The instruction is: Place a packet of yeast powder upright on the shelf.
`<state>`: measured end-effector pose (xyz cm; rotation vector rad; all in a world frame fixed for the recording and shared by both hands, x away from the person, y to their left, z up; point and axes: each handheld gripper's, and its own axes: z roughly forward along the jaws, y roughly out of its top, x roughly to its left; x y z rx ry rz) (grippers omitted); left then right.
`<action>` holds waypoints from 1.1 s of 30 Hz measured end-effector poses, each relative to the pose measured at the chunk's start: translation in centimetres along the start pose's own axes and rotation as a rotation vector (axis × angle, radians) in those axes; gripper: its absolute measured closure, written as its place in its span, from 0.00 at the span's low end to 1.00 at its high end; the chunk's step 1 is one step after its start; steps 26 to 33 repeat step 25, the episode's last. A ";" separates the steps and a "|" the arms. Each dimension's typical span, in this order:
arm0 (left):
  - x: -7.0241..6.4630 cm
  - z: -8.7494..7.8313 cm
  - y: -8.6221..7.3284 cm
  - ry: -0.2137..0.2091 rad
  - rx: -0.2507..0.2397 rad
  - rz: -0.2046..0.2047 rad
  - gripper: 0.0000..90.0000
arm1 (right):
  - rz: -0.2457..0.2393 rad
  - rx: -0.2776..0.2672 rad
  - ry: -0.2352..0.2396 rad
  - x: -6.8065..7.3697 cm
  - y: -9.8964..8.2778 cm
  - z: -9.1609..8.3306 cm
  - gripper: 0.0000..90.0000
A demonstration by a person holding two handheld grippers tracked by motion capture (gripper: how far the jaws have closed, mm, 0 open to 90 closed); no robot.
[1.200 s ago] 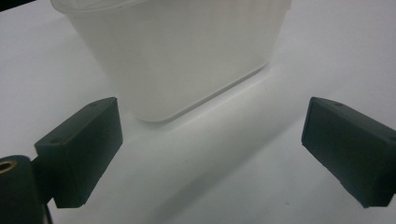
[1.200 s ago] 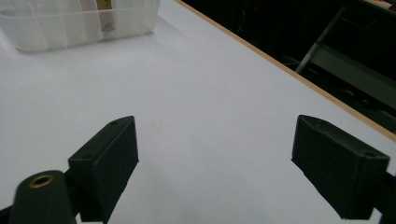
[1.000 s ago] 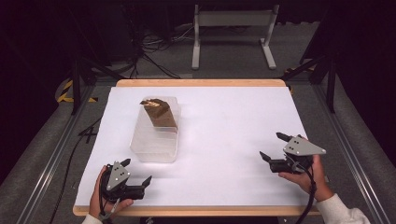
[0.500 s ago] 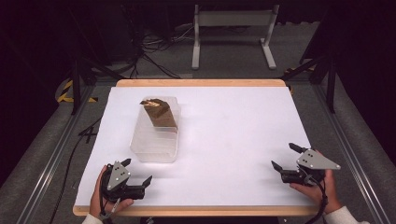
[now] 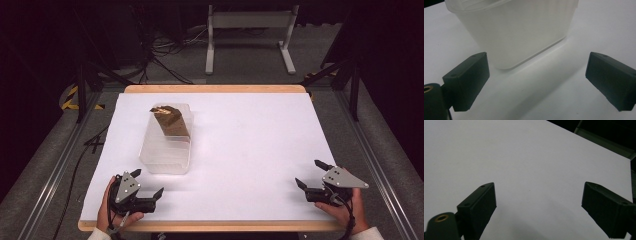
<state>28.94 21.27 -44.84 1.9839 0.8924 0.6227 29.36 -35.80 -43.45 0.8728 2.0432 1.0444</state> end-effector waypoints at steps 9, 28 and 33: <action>0.0 0.1 0.0 -0.003 0.005 0.002 0.07 | -0.013 -0.007 -0.005 0.1 0.1 0.1 0.14; 0.0 0.3 0.2 -0.009 0.009 0.005 0.07 | 0.006 -0.016 0.007 -0.1 0.1 -0.1 0.14; 0.0 0.3 0.2 -0.009 0.009 0.005 0.07 | 0.006 -0.016 0.007 -0.1 0.1 -0.1 0.14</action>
